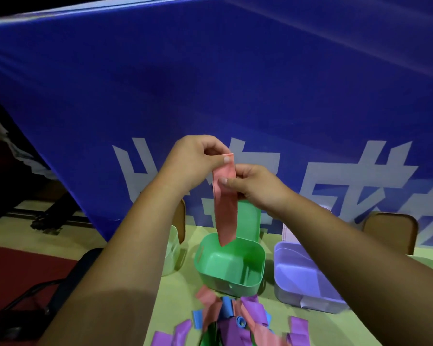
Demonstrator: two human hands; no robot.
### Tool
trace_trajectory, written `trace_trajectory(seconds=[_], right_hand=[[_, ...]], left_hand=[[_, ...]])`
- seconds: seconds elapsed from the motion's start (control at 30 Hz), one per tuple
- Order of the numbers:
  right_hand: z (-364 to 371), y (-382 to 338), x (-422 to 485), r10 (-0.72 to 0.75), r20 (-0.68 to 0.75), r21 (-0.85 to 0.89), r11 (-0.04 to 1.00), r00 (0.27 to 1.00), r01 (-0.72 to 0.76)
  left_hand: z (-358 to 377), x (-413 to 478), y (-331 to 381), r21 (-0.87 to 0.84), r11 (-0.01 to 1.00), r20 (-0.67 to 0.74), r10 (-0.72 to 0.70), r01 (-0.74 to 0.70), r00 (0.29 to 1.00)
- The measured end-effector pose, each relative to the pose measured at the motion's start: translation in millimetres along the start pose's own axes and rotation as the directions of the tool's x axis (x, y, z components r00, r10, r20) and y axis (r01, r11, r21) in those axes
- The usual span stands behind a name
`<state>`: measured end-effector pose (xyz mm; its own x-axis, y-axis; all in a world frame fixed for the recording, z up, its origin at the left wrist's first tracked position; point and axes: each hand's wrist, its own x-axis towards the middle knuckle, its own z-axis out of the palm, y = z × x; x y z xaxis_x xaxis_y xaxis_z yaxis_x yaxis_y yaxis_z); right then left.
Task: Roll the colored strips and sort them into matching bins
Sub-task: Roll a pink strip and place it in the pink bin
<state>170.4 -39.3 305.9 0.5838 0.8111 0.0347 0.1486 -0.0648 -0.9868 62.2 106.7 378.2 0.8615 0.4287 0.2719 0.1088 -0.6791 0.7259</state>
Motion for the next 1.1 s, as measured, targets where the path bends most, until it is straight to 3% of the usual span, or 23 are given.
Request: trace_trajectory(seconds=[0.4,0.7,1.1], right_hand=[[-2.7,-2.8,-7.6,0.002,-0.015,-0.03,1.0,1.0,-0.002],[-12.1,-25.5,-10.0,-0.098,-0.197,0.06,0.992,0.975,0.112],[-10.8,-33.7,-12.1,-0.159,-0.284,-0.07,0.987,0.945,0.144]], left_hand=[[-0.7,-6.1,5.7,0.05,0.999,0.017,0.007,-0.008,1.0],[2.7,-5.6,8.8,0.012,1.0,0.013,-0.009,0.009,1.0],[4.6,-5.6,0.8,-0.006,0.999,-0.031,-0.036,0.035,0.999]])
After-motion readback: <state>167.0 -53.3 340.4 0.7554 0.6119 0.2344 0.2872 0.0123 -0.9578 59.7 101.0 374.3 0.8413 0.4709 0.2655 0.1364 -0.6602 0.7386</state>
